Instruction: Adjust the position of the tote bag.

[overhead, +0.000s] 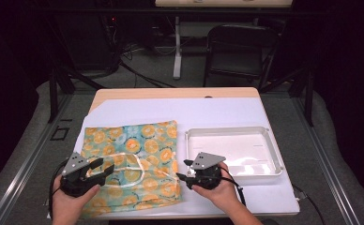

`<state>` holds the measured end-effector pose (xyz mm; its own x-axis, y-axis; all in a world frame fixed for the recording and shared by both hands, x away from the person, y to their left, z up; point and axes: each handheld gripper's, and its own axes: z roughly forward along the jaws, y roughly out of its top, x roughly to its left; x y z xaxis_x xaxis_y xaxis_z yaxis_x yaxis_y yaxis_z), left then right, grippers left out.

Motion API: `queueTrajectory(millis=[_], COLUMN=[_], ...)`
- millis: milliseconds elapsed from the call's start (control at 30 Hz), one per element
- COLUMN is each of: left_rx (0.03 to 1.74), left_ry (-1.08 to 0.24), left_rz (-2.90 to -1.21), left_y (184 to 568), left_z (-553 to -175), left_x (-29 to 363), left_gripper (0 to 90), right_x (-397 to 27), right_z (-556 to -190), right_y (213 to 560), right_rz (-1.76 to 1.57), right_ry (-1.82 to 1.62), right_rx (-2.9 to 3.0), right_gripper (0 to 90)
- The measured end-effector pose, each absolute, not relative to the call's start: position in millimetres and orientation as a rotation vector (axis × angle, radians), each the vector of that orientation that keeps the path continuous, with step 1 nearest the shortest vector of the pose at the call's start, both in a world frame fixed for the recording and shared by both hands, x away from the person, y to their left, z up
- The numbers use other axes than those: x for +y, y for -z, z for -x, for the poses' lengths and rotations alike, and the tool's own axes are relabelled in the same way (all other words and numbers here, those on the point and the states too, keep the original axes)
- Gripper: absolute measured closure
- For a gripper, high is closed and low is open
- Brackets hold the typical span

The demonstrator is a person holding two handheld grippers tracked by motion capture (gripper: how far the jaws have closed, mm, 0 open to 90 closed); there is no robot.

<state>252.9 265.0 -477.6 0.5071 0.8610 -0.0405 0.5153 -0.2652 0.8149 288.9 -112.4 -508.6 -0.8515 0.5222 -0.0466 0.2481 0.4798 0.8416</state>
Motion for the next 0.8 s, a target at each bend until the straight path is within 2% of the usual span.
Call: queueTrajectory(millis=[300,800], left_rx=[1.172,1.163], left_ry=[-0.554,-0.557], left_rz=[-1.913,-1.913], left_y=[479.3,478.1], left_z=[-243.2,-241.6], left_x=[273.8,271.7], left_gripper=[49.0,48.9], right_x=[-87.8,-76.8], right_z=[-286.0,-277.8], right_y=[512.2,515.2], right_rz=[-0.537,-0.477], right_ry=[-1.333,-1.323], right_rx=[2.505,2.540], right_gripper=[52.3,53.1])
